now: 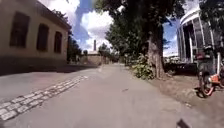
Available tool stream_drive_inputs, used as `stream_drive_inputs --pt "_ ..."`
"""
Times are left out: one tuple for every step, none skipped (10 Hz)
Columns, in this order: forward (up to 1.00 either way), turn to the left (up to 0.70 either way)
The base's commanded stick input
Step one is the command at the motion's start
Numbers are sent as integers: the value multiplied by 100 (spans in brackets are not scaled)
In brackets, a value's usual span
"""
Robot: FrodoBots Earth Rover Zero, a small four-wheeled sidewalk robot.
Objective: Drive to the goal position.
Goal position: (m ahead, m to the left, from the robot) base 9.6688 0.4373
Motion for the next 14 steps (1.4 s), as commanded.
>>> stream_drive_inputs --pt "85 1" --pt "85 1" --pt "85 1" --pt "85 1" --pt "85 1" --pt "85 1" --pt "85 1" --pt "85 1" --pt "85 1" --pt "85 1" --pt "85 1" --pt "85 1" --pt "85 1" --pt "85 1"
